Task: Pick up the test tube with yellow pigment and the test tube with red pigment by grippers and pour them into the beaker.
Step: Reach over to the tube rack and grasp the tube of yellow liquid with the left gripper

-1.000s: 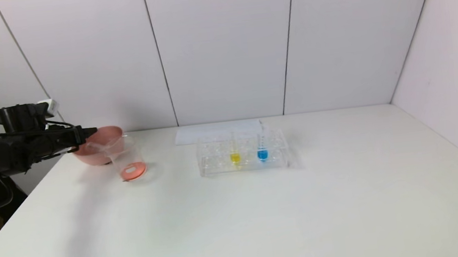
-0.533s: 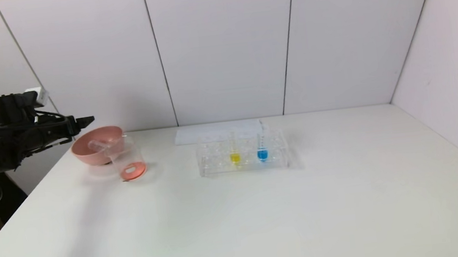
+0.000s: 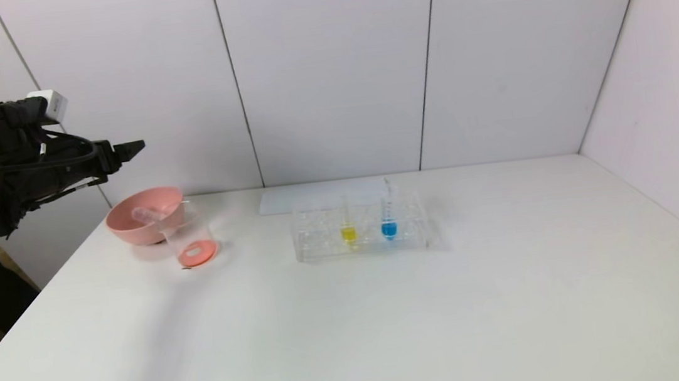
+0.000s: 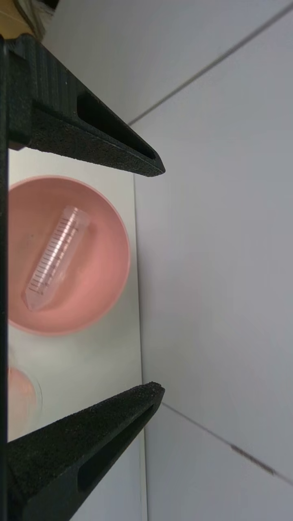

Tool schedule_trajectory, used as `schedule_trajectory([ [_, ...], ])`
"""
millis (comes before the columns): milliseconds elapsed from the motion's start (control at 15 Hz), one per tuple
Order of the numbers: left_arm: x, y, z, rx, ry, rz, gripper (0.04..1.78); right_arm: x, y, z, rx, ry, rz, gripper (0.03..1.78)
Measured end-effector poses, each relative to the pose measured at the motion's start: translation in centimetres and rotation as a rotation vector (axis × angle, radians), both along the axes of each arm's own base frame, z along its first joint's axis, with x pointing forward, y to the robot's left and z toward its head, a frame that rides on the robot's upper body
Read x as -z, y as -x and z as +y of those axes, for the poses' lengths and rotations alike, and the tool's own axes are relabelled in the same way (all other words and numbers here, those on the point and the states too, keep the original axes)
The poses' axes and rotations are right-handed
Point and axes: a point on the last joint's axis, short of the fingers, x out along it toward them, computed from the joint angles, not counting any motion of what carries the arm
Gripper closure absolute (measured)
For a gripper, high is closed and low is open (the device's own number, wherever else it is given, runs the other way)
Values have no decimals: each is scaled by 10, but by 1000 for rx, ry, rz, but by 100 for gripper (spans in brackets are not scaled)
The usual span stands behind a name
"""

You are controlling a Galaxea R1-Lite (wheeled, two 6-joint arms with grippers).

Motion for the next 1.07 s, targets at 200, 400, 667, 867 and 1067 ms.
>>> schedule_trajectory([
  [200, -21, 12, -24, 50, -8, -42, 6, 0, 0, 0, 0, 0, 0, 11],
  [400, -34, 31, -42, 87, -16, -51, 6, 0, 0, 0, 0, 0, 0, 11],
  [667, -50, 70, -60, 124, -83, -66, 6, 0, 0, 0, 0, 0, 0, 11],
  [867, -59, 102, -79, 175, -92, -74, 6, 0, 0, 0, 0, 0, 0, 11],
  [1067, -61, 134, -96, 232, -91, -84, 6, 0, 0, 0, 0, 0, 0, 11],
])
